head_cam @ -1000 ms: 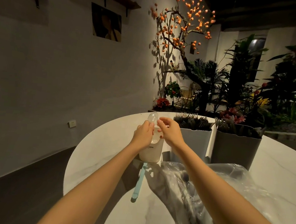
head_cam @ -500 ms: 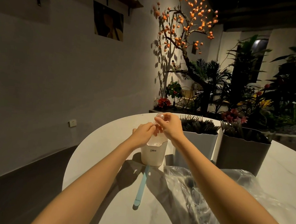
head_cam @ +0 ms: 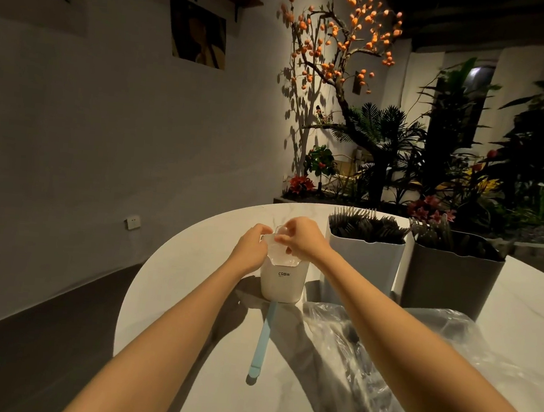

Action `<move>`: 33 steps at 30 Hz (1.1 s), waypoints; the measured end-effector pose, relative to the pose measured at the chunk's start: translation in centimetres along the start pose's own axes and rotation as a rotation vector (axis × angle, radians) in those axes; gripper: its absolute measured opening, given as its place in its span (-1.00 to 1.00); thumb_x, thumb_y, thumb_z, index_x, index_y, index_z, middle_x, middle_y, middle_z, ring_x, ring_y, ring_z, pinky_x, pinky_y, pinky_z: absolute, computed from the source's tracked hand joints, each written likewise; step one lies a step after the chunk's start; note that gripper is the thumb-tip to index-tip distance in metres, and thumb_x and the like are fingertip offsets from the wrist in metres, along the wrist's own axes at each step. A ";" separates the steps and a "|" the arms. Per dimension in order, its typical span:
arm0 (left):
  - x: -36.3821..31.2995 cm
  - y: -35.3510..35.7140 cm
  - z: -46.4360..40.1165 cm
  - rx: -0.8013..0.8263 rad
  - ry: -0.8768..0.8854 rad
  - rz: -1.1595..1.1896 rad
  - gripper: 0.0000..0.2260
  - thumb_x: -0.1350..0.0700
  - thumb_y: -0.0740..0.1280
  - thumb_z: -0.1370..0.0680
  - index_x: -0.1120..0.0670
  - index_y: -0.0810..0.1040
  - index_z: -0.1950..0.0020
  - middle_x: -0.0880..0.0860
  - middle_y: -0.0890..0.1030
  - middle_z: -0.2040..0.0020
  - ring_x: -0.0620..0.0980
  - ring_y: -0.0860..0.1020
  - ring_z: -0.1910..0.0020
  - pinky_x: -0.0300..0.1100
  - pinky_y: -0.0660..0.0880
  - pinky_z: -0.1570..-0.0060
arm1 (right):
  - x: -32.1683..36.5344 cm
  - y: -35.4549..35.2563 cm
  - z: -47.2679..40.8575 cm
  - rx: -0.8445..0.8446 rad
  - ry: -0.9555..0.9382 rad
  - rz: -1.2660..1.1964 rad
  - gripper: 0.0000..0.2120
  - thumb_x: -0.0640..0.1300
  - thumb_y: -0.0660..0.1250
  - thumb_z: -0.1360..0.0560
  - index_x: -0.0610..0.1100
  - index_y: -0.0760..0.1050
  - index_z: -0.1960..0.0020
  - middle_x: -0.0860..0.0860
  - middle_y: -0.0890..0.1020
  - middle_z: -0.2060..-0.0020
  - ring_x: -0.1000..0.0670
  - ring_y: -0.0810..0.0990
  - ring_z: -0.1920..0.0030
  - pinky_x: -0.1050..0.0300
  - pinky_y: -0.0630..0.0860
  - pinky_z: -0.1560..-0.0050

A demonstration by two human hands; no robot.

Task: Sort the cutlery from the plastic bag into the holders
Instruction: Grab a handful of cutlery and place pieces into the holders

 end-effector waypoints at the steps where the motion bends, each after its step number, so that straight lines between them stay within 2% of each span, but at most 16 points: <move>1: 0.0 0.1 -0.1 0.001 -0.002 -0.004 -0.71 0.21 0.11 -0.67 0.12 0.38 -0.38 0.08 0.41 -0.40 0.07 0.39 -0.34 -0.15 0.36 -0.22 | -0.1 0.2 0.1 0.020 -0.005 0.035 -0.75 -0.16 0.36 -0.54 -0.33 0.55 -0.11 -0.23 0.65 0.02 -0.16 0.64 0.09 0.09 0.51 0.16; 5: 0.0 0.5 -0.3 0.004 0.002 -0.013 -0.71 0.25 0.11 -0.65 0.10 0.38 -0.37 0.06 0.39 -0.40 0.05 0.39 -0.33 -0.14 0.36 -0.25 | -0.9 1.4 -0.1 0.123 0.043 0.260 -0.70 -0.10 0.39 -0.51 -0.33 0.57 -0.09 -0.22 0.65 0.01 -0.17 0.60 0.07 0.07 0.47 0.10; 7: 0.0 0.6 -0.3 -0.001 -0.002 -0.016 -0.69 0.27 0.10 -0.64 0.10 0.38 -0.36 0.06 0.39 -0.39 0.04 0.40 -0.32 -0.14 0.37 -0.25 | -1.1 1.8 -0.3 0.121 0.068 0.357 -0.68 -0.12 0.40 -0.49 -0.32 0.55 -0.14 -0.21 0.63 -0.03 -0.16 0.56 0.08 0.07 0.45 0.10; 10: -0.2 0.5 -0.2 -0.016 -0.001 -0.037 -0.70 0.27 0.12 -0.63 0.10 0.39 -0.35 0.06 0.40 -0.38 0.04 0.41 -0.31 -0.14 0.37 -0.24 | -1.1 1.8 -0.5 0.080 0.063 0.391 -0.72 -0.21 0.39 -0.50 -0.30 0.53 -0.17 -0.20 0.60 -0.07 -0.18 0.58 -0.03 0.06 0.50 0.01; 14: -0.7 -0.3 0.0 -0.121 0.039 -0.057 -0.78 0.16 0.17 -0.65 0.06 0.44 -0.28 0.05 0.38 -0.32 0.03 0.45 -0.25 -0.11 0.43 -0.20 | -1.0 0.8 -0.6 0.007 0.035 0.336 -0.76 -0.29 0.31 -0.53 -0.29 0.53 -0.18 -0.21 0.60 -0.10 -0.20 0.59 -0.07 -0.03 0.54 -0.11; 18: -2.2 -0.8 0.3 -0.238 0.100 -0.016 -0.87 0.09 0.17 -0.65 0.06 0.47 -0.12 0.04 0.46 -0.14 0.02 0.41 -0.16 -0.04 0.44 -0.18 | -0.7 -0.7 -0.2 -0.060 0.005 0.216 -0.83 -0.33 0.27 -0.54 -0.27 0.56 -0.10 -0.19 0.63 0.00 -0.20 0.65 0.05 -0.11 0.60 0.00; 21: -3.8 -0.6 0.9 -0.230 0.136 0.052 -0.86 0.10 0.13 -0.66 0.08 0.46 -0.03 0.05 0.51 -0.03 0.05 0.44 -0.09 -0.03 0.47 -0.11 | -0.2 -1.8 0.7 -0.081 0.003 0.079 -0.90 -0.30 0.28 -0.56 -0.28 0.50 -0.07 -0.18 0.62 0.04 -0.16 0.65 0.10 -0.07 0.63 0.07; 23: -5.0 -0.2 1.6 -0.205 0.156 0.083 -0.84 0.13 0.09 -0.67 0.09 0.43 0.02 0.09 0.52 0.02 0.03 0.46 0.03 -0.16 0.46 0.07 | 0.1 -2.7 1.6 -0.094 0.017 -0.019 -0.93 -0.21 0.24 -0.61 -0.20 0.44 -0.06 -0.15 0.61 0.09 -0.05 0.65 0.24 0.09 0.63 0.22; 25: -6.3 0.0 2.4 -0.187 0.165 0.094 -0.81 0.14 0.06 -0.68 0.12 0.41 0.05 0.07 0.49 0.10 -0.03 0.43 0.14 -0.25 0.39 0.20 | 0.3 -3.7 2.6 -0.110 0.013 -0.063 -0.94 -0.18 0.24 -0.61 -0.18 0.40 -0.03 -0.12 0.62 0.17 0.02 0.62 0.34 0.15 0.61 0.28; 29: -8.5 0.3 4.0 -0.167 0.202 0.120 -0.78 0.16 0.05 -0.67 0.15 0.43 0.07 0.01 0.46 0.20 -0.05 0.40 0.21 -0.23 0.35 0.23 | 0.6 -6.2 5.0 -0.142 -0.002 -0.079 -0.95 -0.21 0.24 -0.61 -0.19 0.39 0.02 -0.08 0.60 0.30 0.05 0.60 0.40 0.15 0.61 0.27; 33: -10.2 1.4 5.7 -0.106 0.237 0.128 -0.76 0.16 0.04 -0.67 0.16 0.44 0.08 0.02 0.47 0.20 -0.03 0.41 0.20 -0.13 0.36 0.17 | 0.0 -8.4 7.7 -0.163 0.009 -0.112 -0.93 -0.24 0.24 -0.60 -0.19 0.40 0.06 -0.07 0.59 0.32 0.02 0.59 0.37 0.15 0.61 0.28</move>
Point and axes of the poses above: each hand's wrist, its own z-axis away from the middle knuckle, its own y-axis out of the palm, x = y × z, the point moved 6 cm from there along -z, towards the middle knuckle
